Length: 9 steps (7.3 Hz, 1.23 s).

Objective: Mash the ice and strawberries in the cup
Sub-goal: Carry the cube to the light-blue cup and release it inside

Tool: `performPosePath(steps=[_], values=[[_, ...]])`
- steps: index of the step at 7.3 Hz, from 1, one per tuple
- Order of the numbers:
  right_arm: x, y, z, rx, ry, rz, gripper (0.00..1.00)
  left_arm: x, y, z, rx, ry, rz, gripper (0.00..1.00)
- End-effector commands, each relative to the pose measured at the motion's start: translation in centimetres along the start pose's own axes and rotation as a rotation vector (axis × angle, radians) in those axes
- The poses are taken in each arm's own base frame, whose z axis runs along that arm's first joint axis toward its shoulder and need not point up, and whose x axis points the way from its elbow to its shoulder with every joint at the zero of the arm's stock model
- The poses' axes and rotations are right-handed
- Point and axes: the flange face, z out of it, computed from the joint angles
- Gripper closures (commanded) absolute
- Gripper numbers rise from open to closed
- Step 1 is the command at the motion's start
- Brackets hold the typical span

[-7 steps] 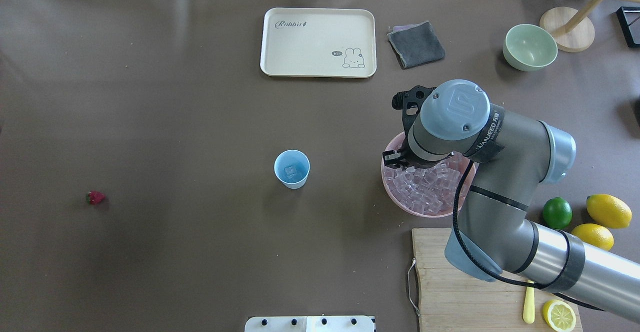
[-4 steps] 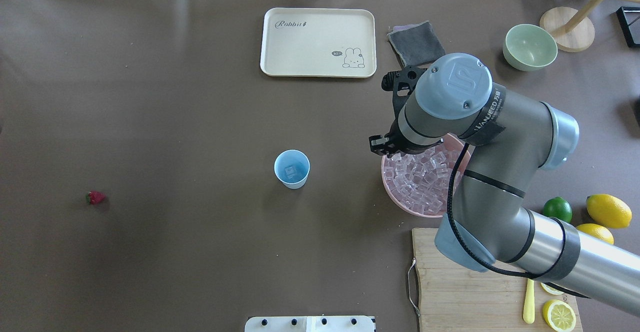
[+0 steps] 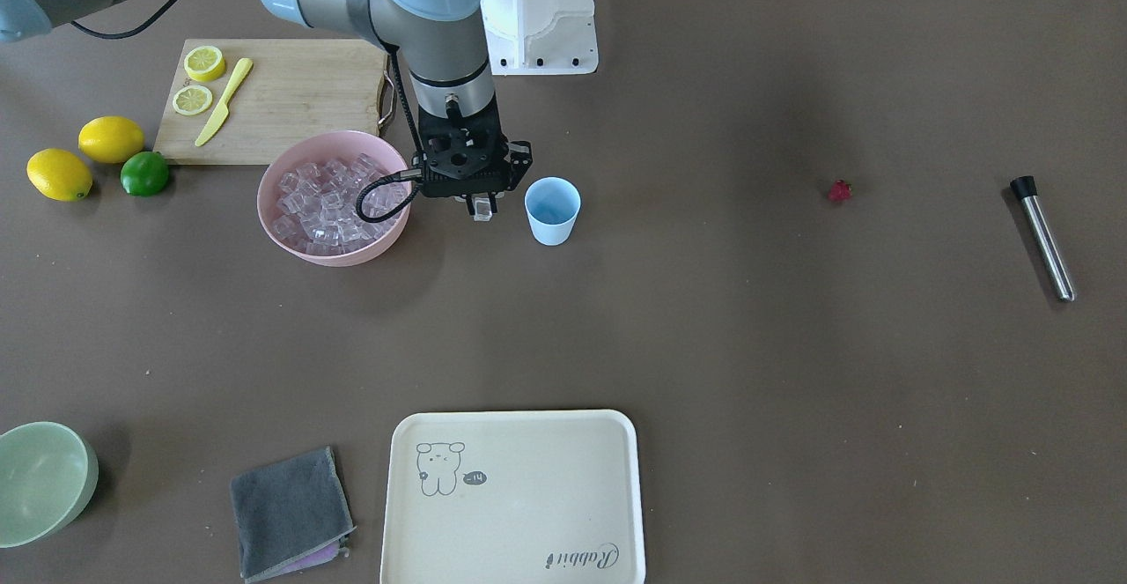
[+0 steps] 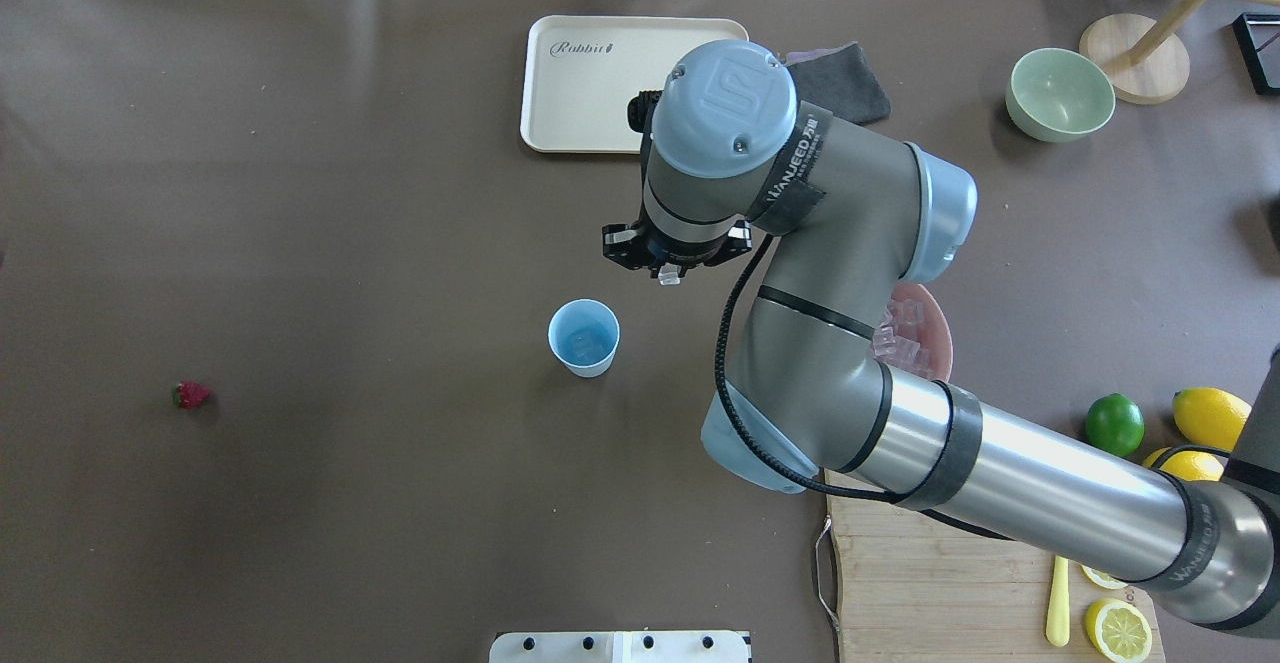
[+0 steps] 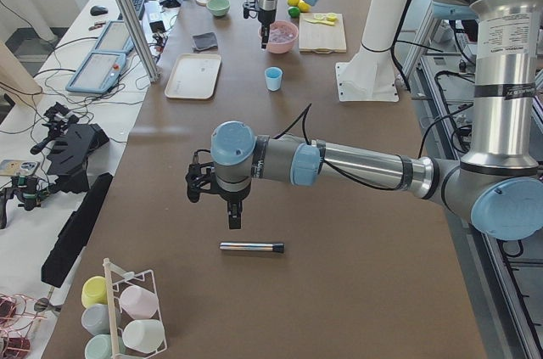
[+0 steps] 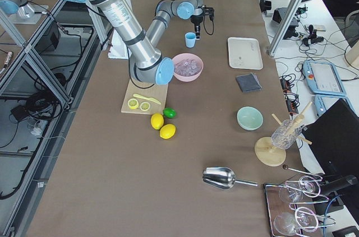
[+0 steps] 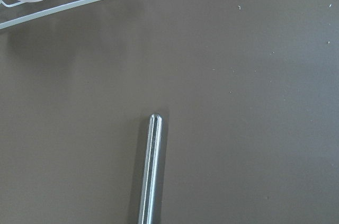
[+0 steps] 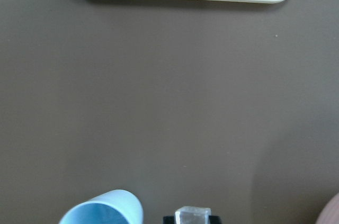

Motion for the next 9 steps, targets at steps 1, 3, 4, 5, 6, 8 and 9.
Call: performPosePath(steps=[1,3,4,5,6,8,9], values=[[-7.0,1.5,-0.3,0.015,-0.018,0.052,0.76,-0.2,0.3,0.2,-0.005,0.000,-0.005,0.01],[-8.4,1.4,2.6,0.010,-0.026,0.049,0.76,-0.4,0.4,0.3,-0.008,-0.001,-0.009,0.01],[-7.9,1.7,3.5,0.010,-0.012,0.047,0.76,-0.5,0.4,0.2,-0.004,0.000,-0.008,0.01],[-7.2,1.8,3.7,0.011,-0.008,0.040,0.75,-0.6,0.4,0.2,-0.006,-0.001,-0.014,0.01],[-6.7,2.2,2.8,0.017,-0.026,0.043,0.75,-0.6,0.4,0.2,-0.006,-0.001,-0.012,0.01],[-5.8,3.0,3.3,0.012,-0.024,0.043,0.58,-0.6,0.4,0.2,-0.005,-0.001,-0.011,0.01],[-5.2,3.7,4.0,0.007,-0.017,0.041,0.05,-0.6,0.4,0.2,-0.006,-0.001,-0.012,0.01]])
